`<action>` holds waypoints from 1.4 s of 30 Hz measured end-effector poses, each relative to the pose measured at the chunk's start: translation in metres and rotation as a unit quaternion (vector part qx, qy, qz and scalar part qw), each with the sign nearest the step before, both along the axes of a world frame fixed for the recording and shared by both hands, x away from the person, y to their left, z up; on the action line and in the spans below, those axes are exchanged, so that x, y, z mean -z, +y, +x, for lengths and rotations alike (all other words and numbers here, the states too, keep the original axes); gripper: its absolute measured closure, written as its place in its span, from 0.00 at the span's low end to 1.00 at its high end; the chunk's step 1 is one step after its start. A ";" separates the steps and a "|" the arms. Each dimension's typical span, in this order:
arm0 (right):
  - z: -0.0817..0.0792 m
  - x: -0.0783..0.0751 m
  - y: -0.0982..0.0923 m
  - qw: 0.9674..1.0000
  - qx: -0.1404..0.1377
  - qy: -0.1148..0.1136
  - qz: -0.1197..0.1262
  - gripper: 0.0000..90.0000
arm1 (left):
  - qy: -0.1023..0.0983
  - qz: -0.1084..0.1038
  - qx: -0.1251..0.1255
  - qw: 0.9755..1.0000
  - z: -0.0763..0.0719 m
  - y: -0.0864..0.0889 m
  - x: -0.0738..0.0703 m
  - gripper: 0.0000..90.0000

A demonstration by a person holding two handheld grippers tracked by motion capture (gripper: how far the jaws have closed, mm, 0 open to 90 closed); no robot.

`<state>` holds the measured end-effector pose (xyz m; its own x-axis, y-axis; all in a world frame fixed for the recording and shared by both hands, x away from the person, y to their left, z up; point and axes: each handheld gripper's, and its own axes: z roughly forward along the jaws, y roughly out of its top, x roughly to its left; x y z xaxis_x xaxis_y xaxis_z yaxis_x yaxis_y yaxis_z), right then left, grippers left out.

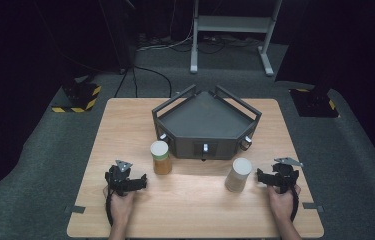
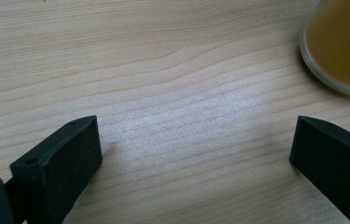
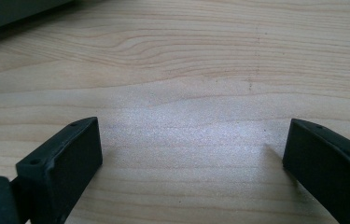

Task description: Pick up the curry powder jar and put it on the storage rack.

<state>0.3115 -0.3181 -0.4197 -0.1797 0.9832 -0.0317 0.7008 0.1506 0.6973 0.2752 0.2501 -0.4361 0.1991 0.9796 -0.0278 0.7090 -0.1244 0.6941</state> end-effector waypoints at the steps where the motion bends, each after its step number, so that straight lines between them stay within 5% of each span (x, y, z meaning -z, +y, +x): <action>1: 0.000 0.000 0.000 1.000 0.000 0.000 0.000 0.04 | 0.000 0.000 0.000 1.000 0.000 0.000 0.000 0.02; 15: 0.000 0.000 0.000 1.000 0.000 0.000 0.000 0.04 | 0.004 -0.001 0.006 1.000 0.004 0.002 -0.001 0.00; 21: 0.000 0.000 0.000 1.000 0.000 0.000 0.000 0.04 | 0.016 -0.005 0.027 0.999 0.010 0.011 -0.005 0.00; 27: 0.000 0.000 0.000 1.000 0.000 0.000 0.000 0.04 | 0.017 -0.040 0.044 0.998 0.009 0.021 -0.006 0.00; 42: 0.000 0.000 0.000 1.000 0.000 0.000 0.000 0.04 | 0.003 -0.040 0.110 0.993 0.011 -0.001 -0.015 0.01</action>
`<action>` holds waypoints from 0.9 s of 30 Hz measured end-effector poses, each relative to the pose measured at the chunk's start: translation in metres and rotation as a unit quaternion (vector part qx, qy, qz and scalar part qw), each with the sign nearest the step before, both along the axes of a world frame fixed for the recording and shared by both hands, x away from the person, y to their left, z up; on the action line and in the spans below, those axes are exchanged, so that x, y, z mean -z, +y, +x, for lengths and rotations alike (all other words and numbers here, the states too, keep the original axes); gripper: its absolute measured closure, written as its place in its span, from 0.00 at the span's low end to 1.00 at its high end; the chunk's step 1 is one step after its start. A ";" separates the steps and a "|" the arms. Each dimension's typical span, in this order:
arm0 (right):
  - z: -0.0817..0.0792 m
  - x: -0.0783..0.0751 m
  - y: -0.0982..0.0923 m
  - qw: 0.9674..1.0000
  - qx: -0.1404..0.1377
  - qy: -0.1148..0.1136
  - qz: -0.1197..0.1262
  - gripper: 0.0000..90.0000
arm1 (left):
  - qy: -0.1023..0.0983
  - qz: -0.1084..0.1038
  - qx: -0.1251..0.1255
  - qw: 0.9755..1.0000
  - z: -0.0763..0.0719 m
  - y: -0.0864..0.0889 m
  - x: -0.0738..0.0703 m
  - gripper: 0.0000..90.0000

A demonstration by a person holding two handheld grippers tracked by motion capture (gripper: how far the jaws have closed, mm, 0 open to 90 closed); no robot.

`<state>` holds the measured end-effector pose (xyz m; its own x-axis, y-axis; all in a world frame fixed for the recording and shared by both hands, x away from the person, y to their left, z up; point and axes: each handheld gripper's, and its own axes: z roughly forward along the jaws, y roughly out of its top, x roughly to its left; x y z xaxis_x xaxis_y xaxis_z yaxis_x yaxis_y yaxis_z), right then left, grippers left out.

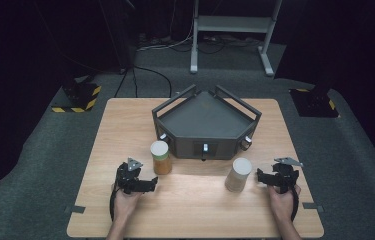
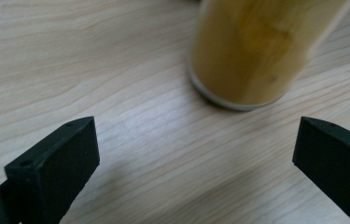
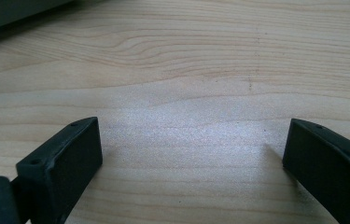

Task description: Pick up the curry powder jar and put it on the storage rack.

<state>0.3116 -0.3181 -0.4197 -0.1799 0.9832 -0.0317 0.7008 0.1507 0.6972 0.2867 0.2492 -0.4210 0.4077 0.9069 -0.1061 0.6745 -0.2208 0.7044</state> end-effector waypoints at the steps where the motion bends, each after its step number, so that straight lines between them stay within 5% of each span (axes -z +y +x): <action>1: 0.000 0.000 0.000 1.000 0.000 0.000 0.000 0.04 | -0.004 -0.001 0.002 1.000 0.000 -0.001 -0.001 0.01; 6: 0.000 0.000 0.000 1.000 0.000 0.000 0.000 0.04 | -0.027 -0.015 0.006 0.999 -0.001 -0.007 0.000 0.03; 27: 0.000 0.000 0.000 1.000 0.000 0.000 0.000 0.04 | -0.065 -0.053 0.007 0.996 0.016 -0.023 -0.008 0.12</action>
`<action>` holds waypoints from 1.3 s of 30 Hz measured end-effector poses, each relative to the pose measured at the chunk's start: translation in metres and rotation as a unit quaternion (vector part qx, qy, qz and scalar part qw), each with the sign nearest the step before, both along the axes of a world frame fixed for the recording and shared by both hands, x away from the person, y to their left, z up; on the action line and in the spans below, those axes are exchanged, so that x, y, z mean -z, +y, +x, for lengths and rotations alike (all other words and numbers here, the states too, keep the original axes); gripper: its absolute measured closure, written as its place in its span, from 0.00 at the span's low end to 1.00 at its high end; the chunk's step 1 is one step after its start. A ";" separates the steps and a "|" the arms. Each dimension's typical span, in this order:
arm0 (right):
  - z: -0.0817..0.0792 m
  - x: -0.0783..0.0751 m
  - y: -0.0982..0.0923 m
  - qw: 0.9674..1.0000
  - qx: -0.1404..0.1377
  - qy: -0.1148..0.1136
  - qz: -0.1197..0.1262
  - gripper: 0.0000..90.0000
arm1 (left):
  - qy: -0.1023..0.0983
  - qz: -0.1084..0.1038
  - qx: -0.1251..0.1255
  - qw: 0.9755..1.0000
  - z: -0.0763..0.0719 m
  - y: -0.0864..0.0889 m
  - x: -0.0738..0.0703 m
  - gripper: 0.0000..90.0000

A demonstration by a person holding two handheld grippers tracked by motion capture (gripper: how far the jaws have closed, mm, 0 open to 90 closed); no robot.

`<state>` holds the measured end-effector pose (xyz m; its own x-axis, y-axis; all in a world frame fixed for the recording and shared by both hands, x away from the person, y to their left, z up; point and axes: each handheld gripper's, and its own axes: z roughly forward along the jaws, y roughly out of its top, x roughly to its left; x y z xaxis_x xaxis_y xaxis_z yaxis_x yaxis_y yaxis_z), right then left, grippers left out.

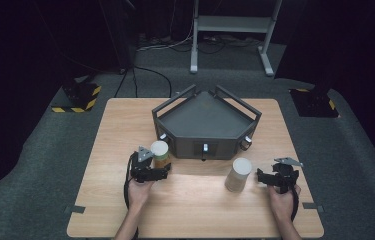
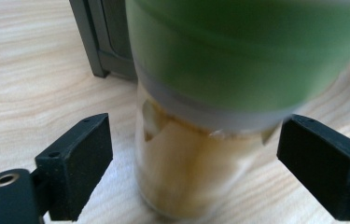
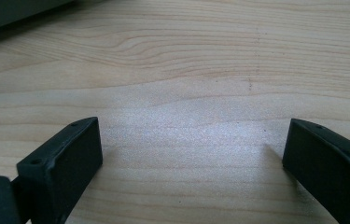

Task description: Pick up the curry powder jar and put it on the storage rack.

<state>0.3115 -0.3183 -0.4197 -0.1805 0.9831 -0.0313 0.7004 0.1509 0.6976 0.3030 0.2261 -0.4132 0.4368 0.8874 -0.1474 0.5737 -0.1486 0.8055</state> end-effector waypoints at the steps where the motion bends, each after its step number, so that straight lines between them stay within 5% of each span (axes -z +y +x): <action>1: 0.000 0.000 0.000 1.000 0.000 0.000 0.000 0.04 | -0.001 -0.003 -0.002 1.000 0.001 -0.001 0.000 0.13; 15: 0.000 0.000 0.000 1.000 -0.001 -0.001 0.000 0.05 | -0.007 -0.017 -0.011 1.000 0.010 -0.009 -0.001 0.22; 39: 0.000 0.000 0.000 1.000 -0.002 -0.001 0.001 0.05 | -0.018 0.003 -0.024 1.000 0.012 -0.022 -0.007 0.36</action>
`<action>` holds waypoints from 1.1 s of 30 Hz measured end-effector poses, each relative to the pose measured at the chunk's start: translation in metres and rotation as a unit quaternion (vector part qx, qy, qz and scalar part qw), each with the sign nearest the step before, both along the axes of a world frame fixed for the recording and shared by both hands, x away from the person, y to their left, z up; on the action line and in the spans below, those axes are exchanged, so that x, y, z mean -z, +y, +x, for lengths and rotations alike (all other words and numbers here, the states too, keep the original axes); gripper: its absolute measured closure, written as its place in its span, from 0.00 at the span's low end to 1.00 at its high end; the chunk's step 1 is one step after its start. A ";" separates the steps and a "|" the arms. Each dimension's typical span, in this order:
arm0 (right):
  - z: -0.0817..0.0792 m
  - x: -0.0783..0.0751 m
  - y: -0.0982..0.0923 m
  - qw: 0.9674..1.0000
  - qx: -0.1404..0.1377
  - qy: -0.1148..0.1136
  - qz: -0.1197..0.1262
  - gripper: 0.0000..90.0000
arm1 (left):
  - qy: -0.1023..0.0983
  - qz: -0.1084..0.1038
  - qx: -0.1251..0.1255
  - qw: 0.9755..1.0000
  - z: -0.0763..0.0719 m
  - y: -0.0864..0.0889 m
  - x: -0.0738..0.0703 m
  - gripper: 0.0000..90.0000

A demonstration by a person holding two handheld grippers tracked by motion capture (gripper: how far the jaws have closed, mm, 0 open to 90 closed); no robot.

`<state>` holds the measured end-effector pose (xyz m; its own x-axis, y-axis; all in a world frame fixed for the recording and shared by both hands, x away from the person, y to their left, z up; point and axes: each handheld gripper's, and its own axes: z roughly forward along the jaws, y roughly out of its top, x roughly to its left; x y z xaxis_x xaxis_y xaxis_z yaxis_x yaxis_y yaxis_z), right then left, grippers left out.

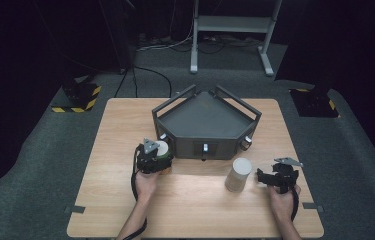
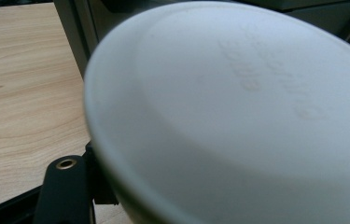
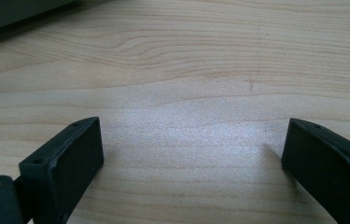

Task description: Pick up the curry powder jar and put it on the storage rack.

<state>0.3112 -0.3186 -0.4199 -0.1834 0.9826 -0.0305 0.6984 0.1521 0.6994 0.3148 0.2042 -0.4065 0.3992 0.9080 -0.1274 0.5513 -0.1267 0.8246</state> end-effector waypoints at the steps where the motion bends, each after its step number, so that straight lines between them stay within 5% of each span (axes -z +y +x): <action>1: 0.000 0.000 0.000 1.000 0.000 0.000 0.000 0.05 | -0.002 0.002 -0.001 1.000 -0.001 -0.001 0.000 0.36; 19: 0.000 0.000 0.000 1.000 0.000 0.000 0.000 0.05 | 0.003 0.011 0.003 1.000 0.000 0.004 -0.009 0.39; 33: 0.000 0.000 0.000 1.000 0.000 0.000 0.001 0.05 | 0.001 0.032 0.039 0.999 -0.001 0.006 -0.042 0.39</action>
